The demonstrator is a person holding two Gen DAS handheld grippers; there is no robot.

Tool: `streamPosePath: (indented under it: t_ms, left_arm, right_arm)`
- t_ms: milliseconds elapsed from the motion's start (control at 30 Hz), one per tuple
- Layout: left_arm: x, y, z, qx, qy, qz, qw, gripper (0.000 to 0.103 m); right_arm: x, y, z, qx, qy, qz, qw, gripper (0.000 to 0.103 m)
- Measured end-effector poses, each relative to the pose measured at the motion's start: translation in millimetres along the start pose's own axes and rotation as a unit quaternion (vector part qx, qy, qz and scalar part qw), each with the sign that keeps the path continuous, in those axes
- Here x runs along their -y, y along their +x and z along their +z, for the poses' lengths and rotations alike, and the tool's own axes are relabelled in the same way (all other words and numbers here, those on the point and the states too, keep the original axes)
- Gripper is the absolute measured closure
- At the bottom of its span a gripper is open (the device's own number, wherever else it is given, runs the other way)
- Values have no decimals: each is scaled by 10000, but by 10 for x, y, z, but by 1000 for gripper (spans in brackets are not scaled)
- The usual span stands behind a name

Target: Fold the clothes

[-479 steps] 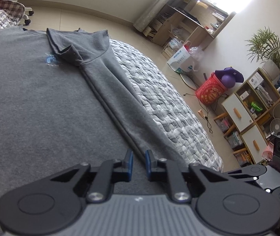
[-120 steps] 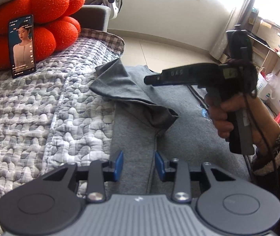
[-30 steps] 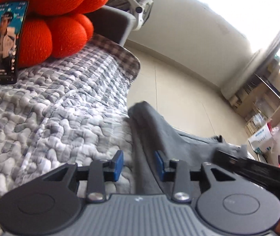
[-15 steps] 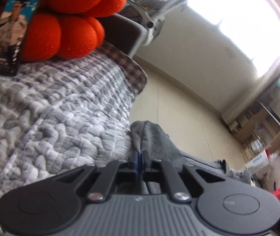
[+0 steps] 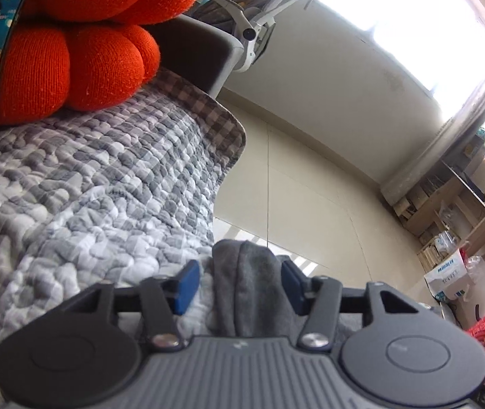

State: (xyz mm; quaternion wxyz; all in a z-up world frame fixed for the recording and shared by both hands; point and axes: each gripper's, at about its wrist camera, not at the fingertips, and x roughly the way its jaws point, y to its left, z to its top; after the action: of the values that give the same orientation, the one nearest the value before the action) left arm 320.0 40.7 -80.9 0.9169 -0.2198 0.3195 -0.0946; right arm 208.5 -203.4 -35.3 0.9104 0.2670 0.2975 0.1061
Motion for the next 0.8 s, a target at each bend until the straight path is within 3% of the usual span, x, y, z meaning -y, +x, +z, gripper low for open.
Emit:
streamPosePath:
  t_ms: [33, 233, 500, 567, 633, 667, 733, 800]
  left_arm:
    - [-5, 18, -10, 36, -55, 5, 10000, 99]
    - [-146, -99, -115, 562, -513, 209, 9969, 99]
    - [-193, -34, -76, 478, -520, 432, 9966, 97]
    - [-196, -87, -54, 499, -526, 399, 9966, 91]
    - [-187, -161, -34, 553, -507, 383, 9965, 71]
    - [-183, -199, -25, 579, -497, 374, 9964, 67]
    - [-150, -281, -9, 605, -414, 338, 9967, 65]
    - [-84, -372, -9, 623, -253, 277, 9974, 65]
  right_arm:
    - [-3, -3, 6, 6, -60, 0, 10000, 96]
    - [-110, -19, 141, 133, -475, 185, 9986, 97]
    - [73, 429, 180, -387, -442, 162, 9981, 97]
    - [69, 342, 233, -415, -336, 289, 9982, 88]
    - [84, 226, 323, -454, -232, 416, 9978, 88]
    - [95, 166, 372, -475, -181, 478, 9976, 88]
    - [116, 25, 474, -416, -186, 470, 9979, 75]
    - [142, -114, 552, -324, -275, 396, 9983, 71]
